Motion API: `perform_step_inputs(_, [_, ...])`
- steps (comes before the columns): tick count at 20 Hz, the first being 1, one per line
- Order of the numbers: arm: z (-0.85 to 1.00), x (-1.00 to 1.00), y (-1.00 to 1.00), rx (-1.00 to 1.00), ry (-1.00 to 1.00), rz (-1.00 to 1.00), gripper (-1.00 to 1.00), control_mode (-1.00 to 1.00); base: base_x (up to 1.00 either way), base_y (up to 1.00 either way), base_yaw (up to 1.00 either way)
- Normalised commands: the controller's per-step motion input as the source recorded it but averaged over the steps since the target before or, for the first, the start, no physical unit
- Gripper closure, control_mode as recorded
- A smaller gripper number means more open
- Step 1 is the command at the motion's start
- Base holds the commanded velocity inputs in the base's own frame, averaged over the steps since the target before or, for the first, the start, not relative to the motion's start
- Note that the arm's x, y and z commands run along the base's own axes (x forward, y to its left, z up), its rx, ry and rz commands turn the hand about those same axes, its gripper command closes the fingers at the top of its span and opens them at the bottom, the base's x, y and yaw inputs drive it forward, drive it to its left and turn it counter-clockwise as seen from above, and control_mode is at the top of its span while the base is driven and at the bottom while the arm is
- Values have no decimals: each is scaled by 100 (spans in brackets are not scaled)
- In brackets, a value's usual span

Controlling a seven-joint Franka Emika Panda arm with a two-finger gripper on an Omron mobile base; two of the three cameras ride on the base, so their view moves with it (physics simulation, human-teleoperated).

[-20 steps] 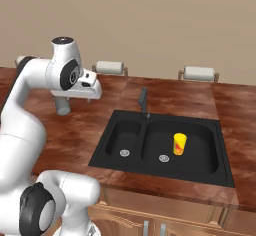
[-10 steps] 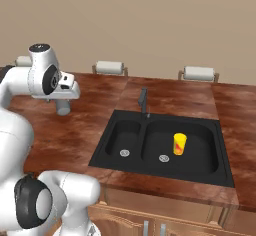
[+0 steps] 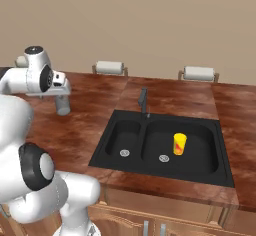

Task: Move any existing items from the left basin to the right basin for drying. Then move the glass cup from the counter to the left basin of the sink for washing.

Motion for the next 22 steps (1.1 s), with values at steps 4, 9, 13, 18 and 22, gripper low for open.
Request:
perform_step_inputs(4, [-12, 64, 44, 0, 0, 2, -100, -100, 0, 0, 0])
perform_step_inputs(9, [-10, 59, 26, 0, 4, 0, -100, -100, 0, 0, 0])
perform_step_inputs(13, [-37, 55, 4, 2, 5, 0, -100, -100, 0, 0, 0])
perform_step_inputs(18, [-52, 45, 4, 2, 6, 0, -100, -100, 0, 0, 0])
perform_step_inputs(22, [-50, 41, 11, 1, 6, 0, -100, -100, 0, 0, 0])
